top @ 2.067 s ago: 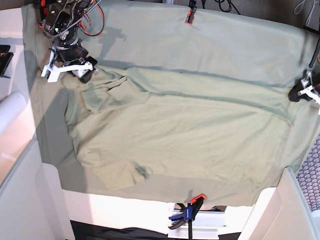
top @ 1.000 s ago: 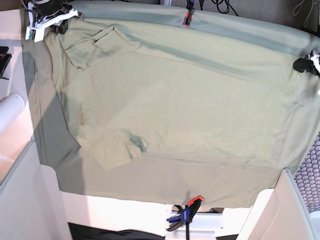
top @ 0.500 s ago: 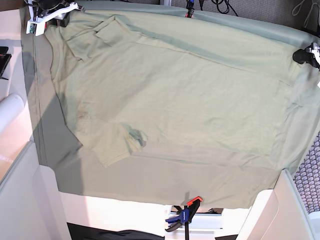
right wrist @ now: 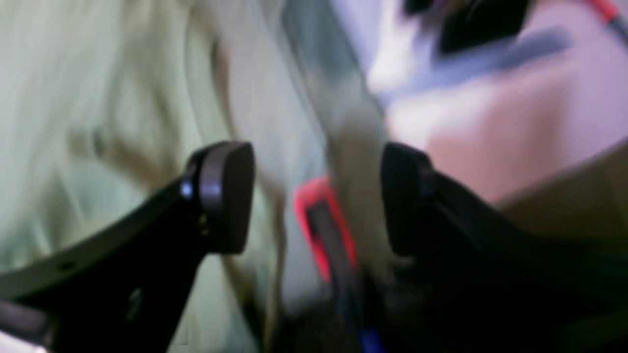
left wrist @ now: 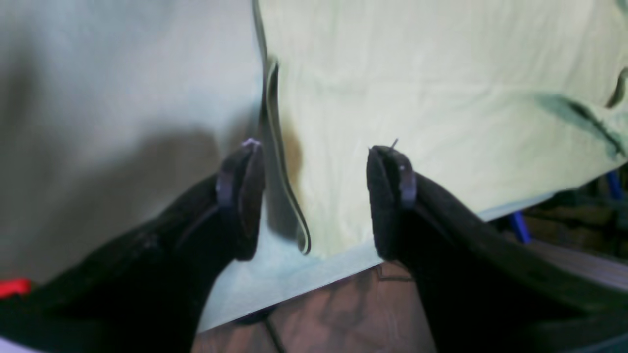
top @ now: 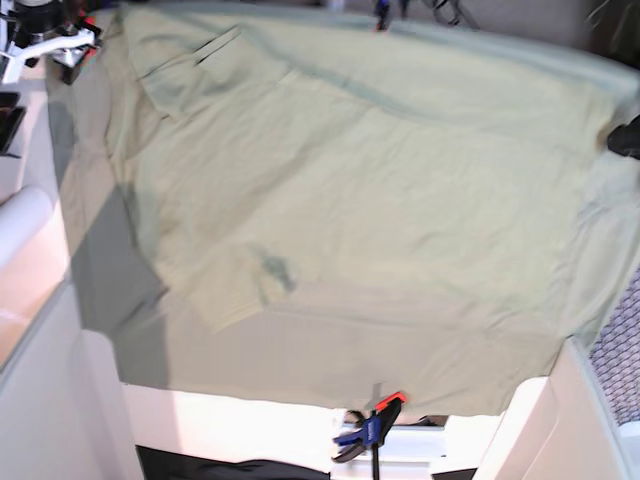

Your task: Fold the T-shirt properly

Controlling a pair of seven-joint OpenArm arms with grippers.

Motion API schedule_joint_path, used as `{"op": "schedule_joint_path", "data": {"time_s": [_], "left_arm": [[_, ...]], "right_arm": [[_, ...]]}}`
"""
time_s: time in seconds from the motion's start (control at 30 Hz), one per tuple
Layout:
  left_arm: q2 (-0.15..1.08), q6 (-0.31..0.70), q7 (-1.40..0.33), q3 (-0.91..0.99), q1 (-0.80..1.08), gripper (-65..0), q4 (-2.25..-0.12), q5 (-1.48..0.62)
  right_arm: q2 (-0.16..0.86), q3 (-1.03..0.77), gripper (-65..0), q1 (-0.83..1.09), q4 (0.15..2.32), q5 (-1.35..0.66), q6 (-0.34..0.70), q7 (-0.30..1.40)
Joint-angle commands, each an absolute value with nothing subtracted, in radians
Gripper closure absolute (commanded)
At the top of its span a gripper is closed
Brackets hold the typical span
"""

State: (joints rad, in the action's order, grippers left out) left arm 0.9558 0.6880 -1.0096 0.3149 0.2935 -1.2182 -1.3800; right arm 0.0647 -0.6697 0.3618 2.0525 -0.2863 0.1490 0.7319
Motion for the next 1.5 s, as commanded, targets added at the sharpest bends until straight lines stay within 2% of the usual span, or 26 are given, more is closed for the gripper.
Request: {"op": "schedule_joint_path", "data": {"time_s": [0.0,0.13,0.27,0.43,0.67,0.83,1.0,1.27,1.47], "left_arm": [[0.992,0.698,-1.000,0.327,0.286,-36.5,-1.253,-1.402],[1.001,0.698,-1.003,0.327,0.286,-36.5,-1.359,-1.370],[1.001,0.698,-0.983,0.327,0.286,-36.5,-1.451,-1.316],[1.000,0.698,-0.915,0.327,0.286,-36.5,-1.465,-1.228],[0.997,0.698,-0.737,0.326,0.285,-36.5,-1.457,-1.091],[0.966,0.698,-0.625,0.326,0.241,-36.5,-1.408,-0.964],[0.928,0.698,-0.617,0.274,0.099,-36.5,-1.272,-0.940],[0.842,0.692,-0.535,0.055,-0.285,-36.5,-0.942,-0.844],[0.745,0.580,-0.391,-0.106,-0.538,-36.5,-0.659,-0.672]], "right_arm": [[0.077,-0.663,-40.3,0.316,2.054,-0.295,0.154,0.694],[0.113,-0.610,-40.3,0.129,1.890,-0.263,0.153,0.650],[0.161,-0.544,-40.3,-0.123,1.603,-0.225,0.154,0.628],[0.214,-0.521,-40.3,-0.400,1.234,-0.205,0.169,0.621],[0.202,-0.516,-40.3,-0.579,0.880,-0.240,0.273,0.593],[0.166,-0.457,-40.3,-0.582,0.848,-0.258,0.315,0.597],[0.144,-0.350,-40.3,-0.580,0.849,-0.239,0.315,0.603],[0.148,-0.314,-40.3,-0.575,0.849,-0.198,0.315,0.603],[0.149,-0.314,-40.3,-0.567,0.849,-0.197,0.315,0.602]]}}
